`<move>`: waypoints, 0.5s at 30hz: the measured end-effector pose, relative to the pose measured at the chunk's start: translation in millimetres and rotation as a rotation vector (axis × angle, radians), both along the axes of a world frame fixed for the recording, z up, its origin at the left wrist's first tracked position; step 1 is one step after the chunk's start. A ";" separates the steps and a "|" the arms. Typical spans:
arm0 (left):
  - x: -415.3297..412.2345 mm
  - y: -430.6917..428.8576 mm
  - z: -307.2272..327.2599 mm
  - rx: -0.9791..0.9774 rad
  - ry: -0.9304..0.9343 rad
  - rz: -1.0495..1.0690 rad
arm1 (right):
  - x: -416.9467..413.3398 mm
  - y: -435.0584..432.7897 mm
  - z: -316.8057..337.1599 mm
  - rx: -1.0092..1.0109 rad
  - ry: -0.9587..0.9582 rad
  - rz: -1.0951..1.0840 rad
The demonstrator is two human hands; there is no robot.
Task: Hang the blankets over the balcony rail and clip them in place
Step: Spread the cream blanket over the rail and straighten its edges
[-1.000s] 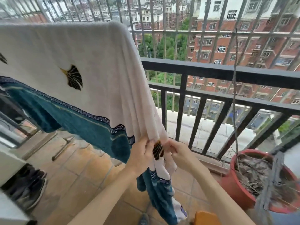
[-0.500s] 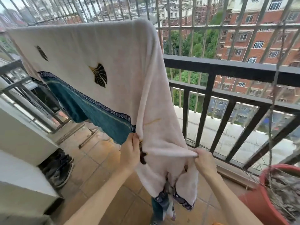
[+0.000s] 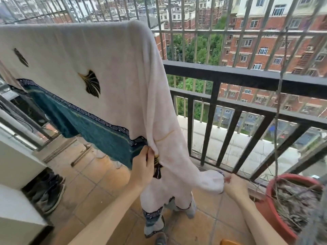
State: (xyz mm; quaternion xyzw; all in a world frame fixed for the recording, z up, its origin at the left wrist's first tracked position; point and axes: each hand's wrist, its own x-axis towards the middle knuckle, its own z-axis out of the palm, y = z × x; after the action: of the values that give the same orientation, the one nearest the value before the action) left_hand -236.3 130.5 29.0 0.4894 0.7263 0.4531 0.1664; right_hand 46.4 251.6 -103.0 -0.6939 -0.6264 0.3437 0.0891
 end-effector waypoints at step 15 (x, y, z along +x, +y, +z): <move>29.0 -1.1 -9.5 -0.003 0.229 -0.270 | -133.4 -42.0 165.3 0.514 0.699 0.518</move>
State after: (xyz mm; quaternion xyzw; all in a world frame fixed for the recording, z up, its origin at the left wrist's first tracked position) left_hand -207.4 129.4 19.4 0.6305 0.6690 0.3667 0.1426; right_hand -86.9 209.6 62.2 -0.3149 -0.7752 0.4007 0.3733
